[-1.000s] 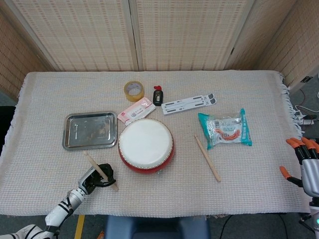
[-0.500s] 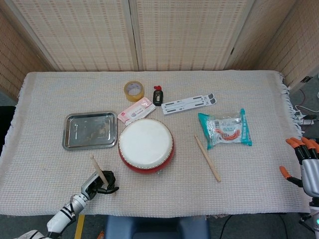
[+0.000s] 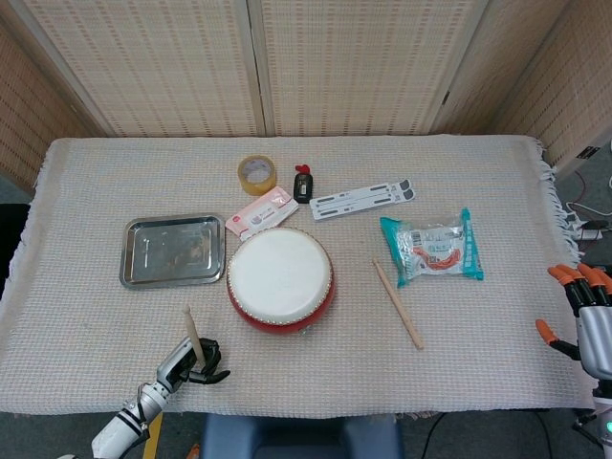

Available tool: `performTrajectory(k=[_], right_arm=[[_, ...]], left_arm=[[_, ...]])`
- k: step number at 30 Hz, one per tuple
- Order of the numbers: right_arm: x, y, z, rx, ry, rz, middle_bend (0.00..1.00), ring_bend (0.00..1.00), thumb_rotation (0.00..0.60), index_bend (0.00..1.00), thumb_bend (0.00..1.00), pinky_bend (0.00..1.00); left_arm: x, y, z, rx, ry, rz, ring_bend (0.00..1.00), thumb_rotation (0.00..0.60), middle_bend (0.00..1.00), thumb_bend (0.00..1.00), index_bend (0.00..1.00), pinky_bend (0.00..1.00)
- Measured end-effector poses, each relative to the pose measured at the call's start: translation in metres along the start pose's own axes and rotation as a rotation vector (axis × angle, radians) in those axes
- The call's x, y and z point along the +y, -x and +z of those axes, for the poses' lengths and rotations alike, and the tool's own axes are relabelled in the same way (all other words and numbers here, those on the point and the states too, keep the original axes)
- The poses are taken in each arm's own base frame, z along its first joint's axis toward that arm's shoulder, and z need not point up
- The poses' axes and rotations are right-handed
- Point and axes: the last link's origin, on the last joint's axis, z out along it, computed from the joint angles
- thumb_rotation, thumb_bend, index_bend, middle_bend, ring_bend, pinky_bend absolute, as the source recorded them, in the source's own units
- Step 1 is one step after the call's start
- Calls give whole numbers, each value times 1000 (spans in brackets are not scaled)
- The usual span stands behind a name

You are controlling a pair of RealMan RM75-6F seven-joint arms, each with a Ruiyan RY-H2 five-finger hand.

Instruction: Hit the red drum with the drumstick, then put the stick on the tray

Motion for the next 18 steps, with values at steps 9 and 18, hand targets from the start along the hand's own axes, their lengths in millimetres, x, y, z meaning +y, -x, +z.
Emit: performTrajectory(k=[9,18], right_arm=[[-3,0,1,1,-7,-4,166,65,600,179,238,121],[-4,-2,0,8,-11,-7,166,65,600,179,237,121]], left_arm=[[-11,2,-9,-4,-7,16,809,553,914,220,857,745],[-16,3,-6,24,-6,12,927,600,999,301,949,934]])
